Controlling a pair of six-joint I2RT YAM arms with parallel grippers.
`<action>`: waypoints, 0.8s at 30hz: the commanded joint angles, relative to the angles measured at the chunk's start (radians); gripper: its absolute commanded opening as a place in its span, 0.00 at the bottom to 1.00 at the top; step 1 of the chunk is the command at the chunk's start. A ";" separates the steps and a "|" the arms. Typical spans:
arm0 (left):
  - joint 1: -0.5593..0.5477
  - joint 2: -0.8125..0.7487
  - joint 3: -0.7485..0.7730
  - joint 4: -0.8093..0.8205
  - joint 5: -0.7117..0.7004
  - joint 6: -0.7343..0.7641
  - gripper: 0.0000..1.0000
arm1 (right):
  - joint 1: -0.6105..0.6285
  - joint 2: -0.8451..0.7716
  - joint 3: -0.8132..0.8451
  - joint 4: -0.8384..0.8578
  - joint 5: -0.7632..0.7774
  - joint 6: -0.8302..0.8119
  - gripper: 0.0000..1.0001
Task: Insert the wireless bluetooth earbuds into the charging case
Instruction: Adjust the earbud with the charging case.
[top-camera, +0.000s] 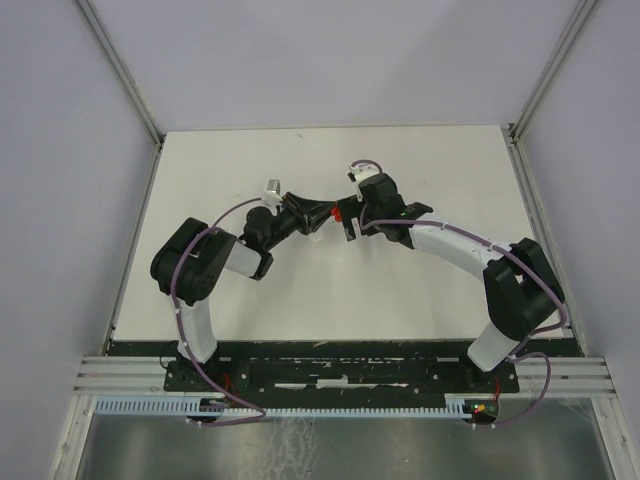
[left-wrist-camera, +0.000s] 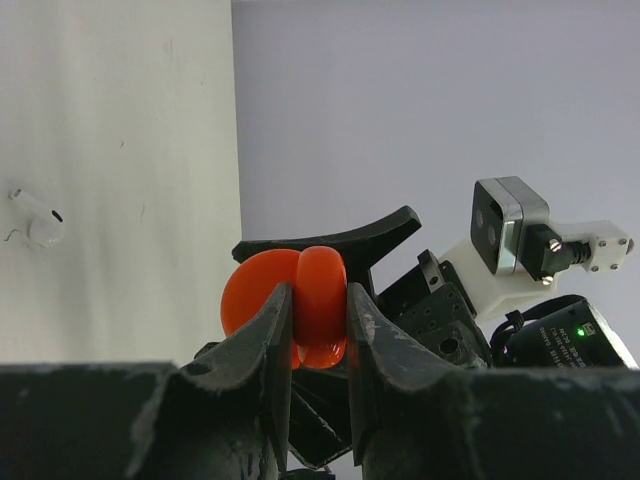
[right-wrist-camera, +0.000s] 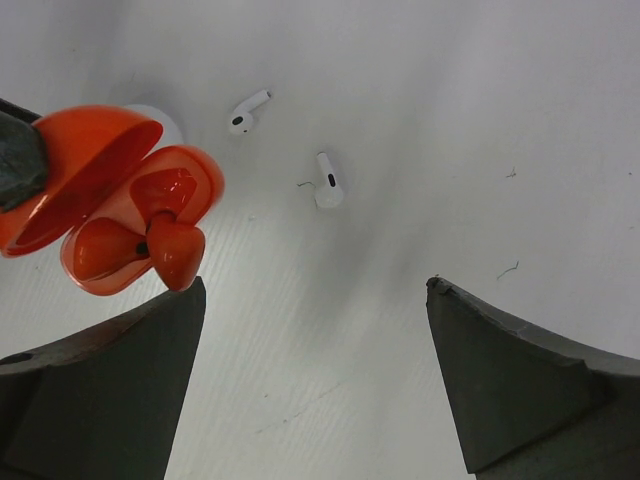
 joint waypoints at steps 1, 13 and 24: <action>-0.011 -0.013 0.034 0.025 -0.012 0.053 0.03 | 0.003 0.007 0.053 0.027 0.043 0.018 0.99; -0.020 -0.034 0.034 0.010 -0.010 0.054 0.03 | -0.041 0.018 0.046 0.046 0.068 0.046 0.99; -0.024 -0.036 0.037 0.017 -0.006 0.038 0.03 | -0.098 0.064 0.070 0.109 0.013 0.049 1.00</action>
